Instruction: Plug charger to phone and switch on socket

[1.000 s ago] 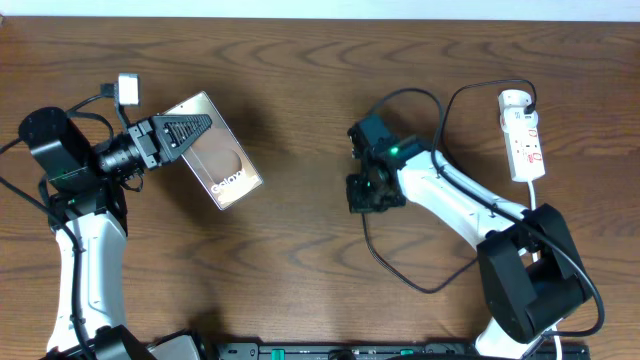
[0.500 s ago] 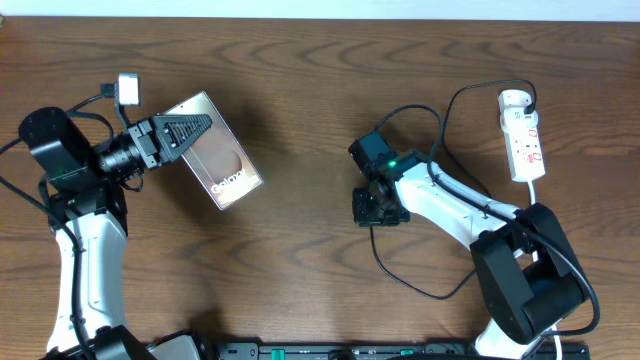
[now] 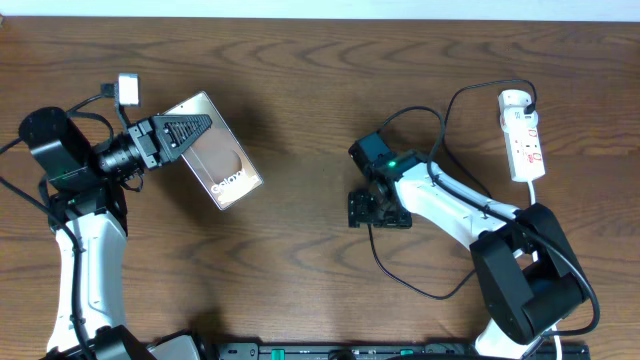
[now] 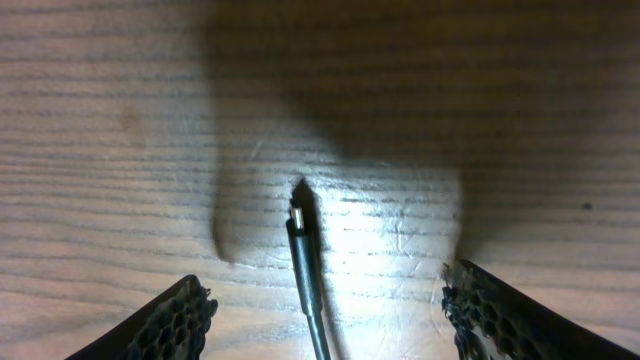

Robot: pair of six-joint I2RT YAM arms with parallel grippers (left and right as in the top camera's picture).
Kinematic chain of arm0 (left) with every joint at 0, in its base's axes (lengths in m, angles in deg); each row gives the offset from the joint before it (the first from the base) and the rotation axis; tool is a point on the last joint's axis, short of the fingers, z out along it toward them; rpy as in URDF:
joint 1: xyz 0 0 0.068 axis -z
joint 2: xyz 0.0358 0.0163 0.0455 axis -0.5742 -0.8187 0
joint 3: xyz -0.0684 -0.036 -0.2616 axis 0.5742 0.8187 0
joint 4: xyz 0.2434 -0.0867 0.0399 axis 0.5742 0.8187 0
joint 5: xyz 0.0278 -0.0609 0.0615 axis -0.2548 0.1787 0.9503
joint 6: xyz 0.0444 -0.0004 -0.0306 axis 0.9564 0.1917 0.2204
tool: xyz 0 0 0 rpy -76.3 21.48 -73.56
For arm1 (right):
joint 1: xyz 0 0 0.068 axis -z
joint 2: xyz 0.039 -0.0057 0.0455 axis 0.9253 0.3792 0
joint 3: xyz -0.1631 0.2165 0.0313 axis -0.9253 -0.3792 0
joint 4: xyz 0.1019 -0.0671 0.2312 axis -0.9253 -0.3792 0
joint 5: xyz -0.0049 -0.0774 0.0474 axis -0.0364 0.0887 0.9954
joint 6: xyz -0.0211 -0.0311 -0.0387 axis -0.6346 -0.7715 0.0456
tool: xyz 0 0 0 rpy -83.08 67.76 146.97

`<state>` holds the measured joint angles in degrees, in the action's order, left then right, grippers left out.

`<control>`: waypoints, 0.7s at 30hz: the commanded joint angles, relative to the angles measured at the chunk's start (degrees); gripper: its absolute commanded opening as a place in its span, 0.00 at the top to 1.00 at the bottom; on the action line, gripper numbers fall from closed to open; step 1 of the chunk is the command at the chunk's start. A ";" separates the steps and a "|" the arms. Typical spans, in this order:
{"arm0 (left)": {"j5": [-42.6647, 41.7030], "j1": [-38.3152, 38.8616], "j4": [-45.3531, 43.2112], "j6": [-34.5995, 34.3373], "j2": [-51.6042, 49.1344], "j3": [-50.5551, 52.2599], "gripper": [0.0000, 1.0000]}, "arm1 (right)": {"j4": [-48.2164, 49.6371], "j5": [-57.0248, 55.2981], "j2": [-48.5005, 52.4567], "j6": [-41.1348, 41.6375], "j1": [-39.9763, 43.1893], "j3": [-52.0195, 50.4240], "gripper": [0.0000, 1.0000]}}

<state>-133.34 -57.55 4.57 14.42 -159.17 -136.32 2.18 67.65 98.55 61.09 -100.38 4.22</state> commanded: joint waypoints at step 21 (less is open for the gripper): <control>-1.64 -0.31 0.13 -0.68 -0.17 -0.33 0.93 | 2.78 -3.63 -0.22 4.83 -2.56 -3.50 0.50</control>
<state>-133.34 -57.55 4.83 14.42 -159.17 -136.32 4.70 65.36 98.11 65.15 -102.72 1.96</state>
